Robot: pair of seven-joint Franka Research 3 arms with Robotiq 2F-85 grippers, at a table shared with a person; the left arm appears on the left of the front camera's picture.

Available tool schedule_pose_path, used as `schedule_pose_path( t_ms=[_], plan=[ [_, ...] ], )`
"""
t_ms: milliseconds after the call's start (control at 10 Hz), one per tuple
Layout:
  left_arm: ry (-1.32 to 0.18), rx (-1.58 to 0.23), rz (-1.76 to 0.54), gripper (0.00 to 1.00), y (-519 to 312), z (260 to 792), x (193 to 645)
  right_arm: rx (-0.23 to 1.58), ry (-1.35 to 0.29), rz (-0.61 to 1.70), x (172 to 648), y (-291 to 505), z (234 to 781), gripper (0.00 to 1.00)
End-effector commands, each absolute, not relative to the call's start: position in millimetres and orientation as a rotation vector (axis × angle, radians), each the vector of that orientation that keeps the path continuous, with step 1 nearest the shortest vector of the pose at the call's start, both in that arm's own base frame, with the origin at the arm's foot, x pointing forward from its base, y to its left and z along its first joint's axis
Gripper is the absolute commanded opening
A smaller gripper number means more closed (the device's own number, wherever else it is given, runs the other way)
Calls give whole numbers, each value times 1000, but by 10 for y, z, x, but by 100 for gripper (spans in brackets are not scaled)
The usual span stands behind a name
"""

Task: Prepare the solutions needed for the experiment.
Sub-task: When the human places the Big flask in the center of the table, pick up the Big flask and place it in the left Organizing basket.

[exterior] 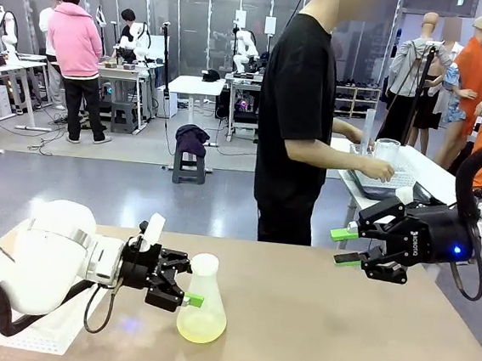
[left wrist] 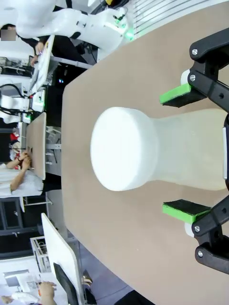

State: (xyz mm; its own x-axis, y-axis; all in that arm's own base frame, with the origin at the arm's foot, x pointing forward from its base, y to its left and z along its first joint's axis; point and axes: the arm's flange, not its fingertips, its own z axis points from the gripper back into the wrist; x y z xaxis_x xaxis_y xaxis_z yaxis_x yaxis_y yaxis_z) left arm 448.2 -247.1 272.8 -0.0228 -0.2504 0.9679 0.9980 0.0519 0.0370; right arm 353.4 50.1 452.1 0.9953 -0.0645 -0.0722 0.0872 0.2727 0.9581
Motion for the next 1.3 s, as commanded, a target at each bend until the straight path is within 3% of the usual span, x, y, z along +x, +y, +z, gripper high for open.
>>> schedule_pose_path(
  t_ms=[0,700,800,1200],
  plan=[
    [-1079,-1031,-1256,100,-2540,2704,4554,1295,17,-97,3529,506,4533,44],
    [-1102,-1114,-1243,100,-2701,2710,4637,1295,17,-97,3529,506,4533,44],
    [-1103,-1119,-1260,96,-2705,2708,4630,1295,17,-97,3529,506,4533,44],
    [-1123,-1152,-1243,56,-2657,2713,4613,1295,17,-97,3529,506,4533,44]
  ],
)
